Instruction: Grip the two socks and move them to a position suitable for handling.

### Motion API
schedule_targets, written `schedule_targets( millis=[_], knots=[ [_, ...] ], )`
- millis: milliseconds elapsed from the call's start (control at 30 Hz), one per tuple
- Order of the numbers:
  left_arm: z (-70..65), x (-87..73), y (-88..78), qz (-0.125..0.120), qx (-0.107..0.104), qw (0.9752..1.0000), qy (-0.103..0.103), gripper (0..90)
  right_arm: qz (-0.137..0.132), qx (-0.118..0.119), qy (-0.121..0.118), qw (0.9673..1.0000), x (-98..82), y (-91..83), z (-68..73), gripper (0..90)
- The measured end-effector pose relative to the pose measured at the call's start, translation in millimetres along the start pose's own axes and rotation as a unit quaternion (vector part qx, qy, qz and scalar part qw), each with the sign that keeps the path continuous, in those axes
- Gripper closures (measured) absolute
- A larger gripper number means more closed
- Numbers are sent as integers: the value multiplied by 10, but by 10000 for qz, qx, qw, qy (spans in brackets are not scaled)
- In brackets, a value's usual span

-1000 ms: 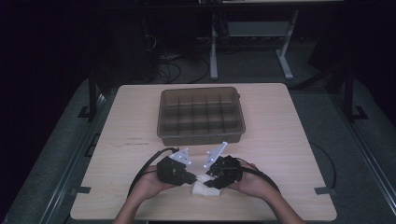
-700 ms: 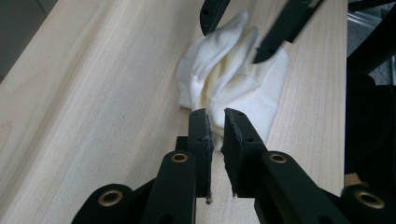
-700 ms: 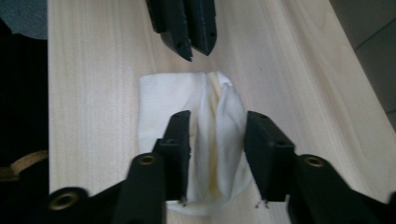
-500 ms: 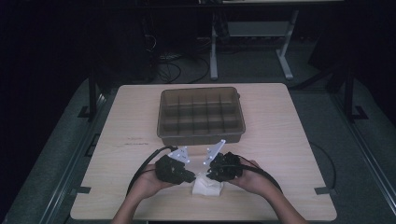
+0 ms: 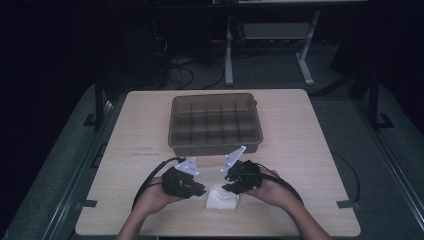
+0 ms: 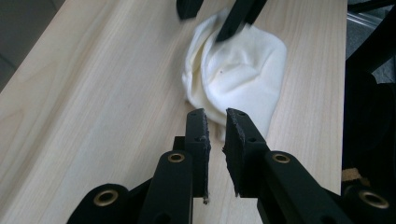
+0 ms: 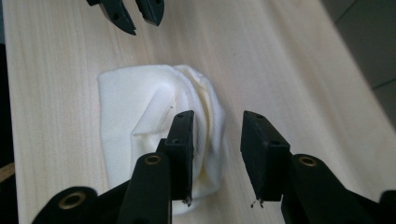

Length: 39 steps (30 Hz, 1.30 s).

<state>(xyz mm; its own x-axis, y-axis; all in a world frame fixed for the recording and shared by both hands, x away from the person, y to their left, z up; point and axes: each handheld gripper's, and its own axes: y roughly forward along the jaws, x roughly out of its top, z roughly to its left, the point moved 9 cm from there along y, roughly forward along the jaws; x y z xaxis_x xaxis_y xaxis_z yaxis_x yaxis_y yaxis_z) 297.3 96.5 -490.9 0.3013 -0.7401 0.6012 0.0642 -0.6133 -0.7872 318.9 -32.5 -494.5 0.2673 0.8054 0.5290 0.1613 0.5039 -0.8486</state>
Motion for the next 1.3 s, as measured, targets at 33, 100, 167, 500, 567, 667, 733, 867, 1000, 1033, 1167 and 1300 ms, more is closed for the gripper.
schedule_targets(
  millis=[33, 100, 167, 500, 567, 667, 733, 867, 1000, 1033, 1167, 1300],
  knots=[
    [0, -11, -11, -19, 14, 10000, -35, 788, -59, -25, 1, 10000, 6, -33, 5, 647],
    [2, -38, -41, -23, 49, 10000, -44, 785, -132, -91, -82, 9998, 13, -83, 16, 669],
    [2, -58, -73, -34, 83, 9999, -54, 785, -123, -173, -193, 9996, 18, -131, 51, 712],
    [19, -221, -266, -124, 266, 9995, -148, 777, 131, 196, -590, 9980, 100, -30, 216, 771],
    [20, -259, -295, -133, 267, 9994, -187, 776, 207, 221, -563, 9980, 105, 15, 211, 745],
    [21, -323, -322, -110, 289, 9994, -182, 765, 313, 222, -490, 9981, 104, 81, 166, 717],
    [26, -358, -335, -105, 307, 9993, -210, 765, 369, 248, -437, 9981, 94, 117, 137, 712],
    [42, -402, -367, -108, 334, 9991, -247, 765, 503, 286, -338, 9978, 65, 218, 82, 703],
    [42, -403, -383, -129, 337, 9990, -249, 765, 485, 388, -177, 9979, 53, 267, 58, 674],
    [41, -400, -383, -131, 343, 9990, -243, 765, 468, 417, -164, 9979, 54, 262, 55, 655],
    [38, -397, -386, -123, 339, 9991, -221, 757, 346, 501, -171, 9980, 74, 175, 97, 597],
    [39, -409, -389, -99, 332, 9991, -248, 753, 271, 503, -256, 9980, 99, 88, 163, 542]
  ],
)
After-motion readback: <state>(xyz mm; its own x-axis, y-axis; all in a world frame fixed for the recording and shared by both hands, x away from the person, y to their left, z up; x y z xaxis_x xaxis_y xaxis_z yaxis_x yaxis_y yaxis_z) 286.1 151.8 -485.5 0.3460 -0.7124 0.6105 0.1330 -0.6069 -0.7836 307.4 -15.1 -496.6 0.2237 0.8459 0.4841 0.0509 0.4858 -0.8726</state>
